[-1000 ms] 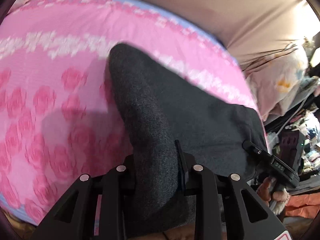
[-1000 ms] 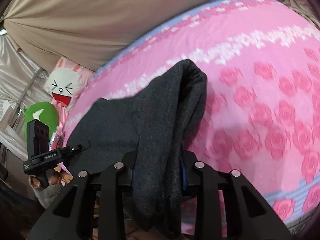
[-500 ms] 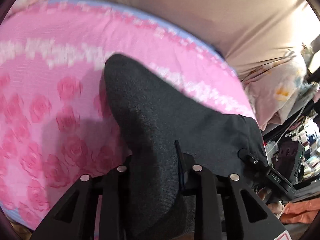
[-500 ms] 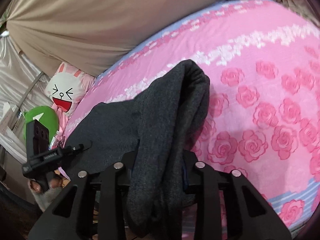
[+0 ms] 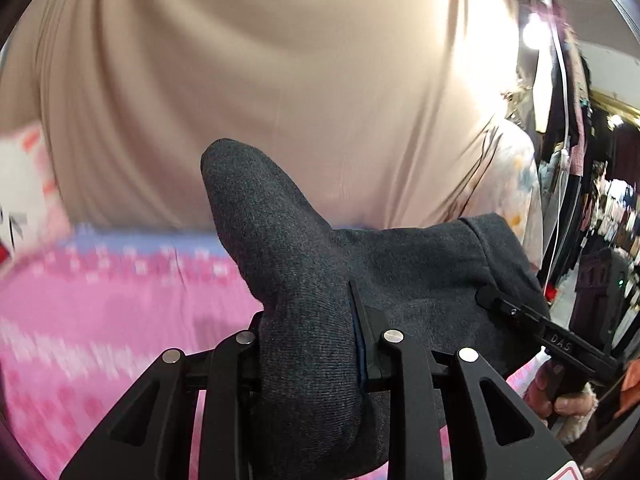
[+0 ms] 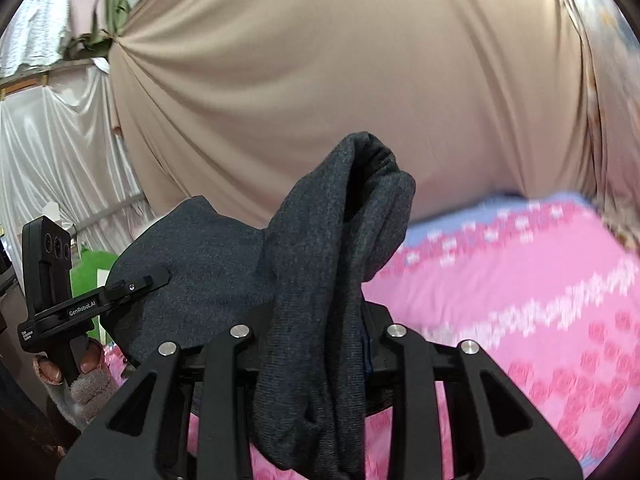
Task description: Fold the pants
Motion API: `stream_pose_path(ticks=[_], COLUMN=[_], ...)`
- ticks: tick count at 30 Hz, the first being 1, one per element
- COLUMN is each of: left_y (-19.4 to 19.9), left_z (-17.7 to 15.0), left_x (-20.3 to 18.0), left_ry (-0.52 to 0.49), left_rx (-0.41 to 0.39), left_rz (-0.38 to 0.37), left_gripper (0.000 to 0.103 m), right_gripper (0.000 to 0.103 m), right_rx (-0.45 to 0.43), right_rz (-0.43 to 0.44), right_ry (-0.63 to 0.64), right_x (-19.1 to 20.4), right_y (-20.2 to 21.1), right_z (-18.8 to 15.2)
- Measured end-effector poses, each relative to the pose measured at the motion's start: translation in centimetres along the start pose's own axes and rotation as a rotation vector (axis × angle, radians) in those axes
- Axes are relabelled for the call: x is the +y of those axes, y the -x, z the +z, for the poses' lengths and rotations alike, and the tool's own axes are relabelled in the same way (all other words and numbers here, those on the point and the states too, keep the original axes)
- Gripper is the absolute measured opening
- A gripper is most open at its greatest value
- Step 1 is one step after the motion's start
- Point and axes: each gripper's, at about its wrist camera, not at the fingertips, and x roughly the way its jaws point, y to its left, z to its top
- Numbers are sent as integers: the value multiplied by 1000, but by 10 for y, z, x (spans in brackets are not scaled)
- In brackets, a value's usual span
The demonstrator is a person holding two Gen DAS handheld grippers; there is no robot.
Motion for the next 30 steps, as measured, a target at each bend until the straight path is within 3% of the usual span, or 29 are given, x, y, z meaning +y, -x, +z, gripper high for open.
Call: stream_pose_path(ticks=[7,14,19,25,27,28,29,30], left_y=[18,9,-20,-94,-138,-166,-197,-229], left_z=[53,94,113,119,106,93,75,52], left_x=[-11,1,19,59,78,89,103,120], left_ry=[-110,-135,-123,-62,-41,-29,-4,22], left_rx=[-170,-288,-292,-194,-130,-82,-35,27], left_rz=[47,38,43,79,121,151,201,261], left_gripper=[24,24,24,28,38,45,75,98], right_gripper=[28,29,29,31,35,45,53,64], right_rx=[-141,-234,-240,-141,-81,-21,37,105], right_rz=[27,67,82,39,-11,-39,-75,-159], right_ry=[69,101,101,64,51,25,11,6], right_x=[14,12,2,-33,-55,-76,-93,-114], right_y=[-3,-31,-66,-145,-185,-217,-243,-271], right_z=[60,108,128,131,119,104,88,67])
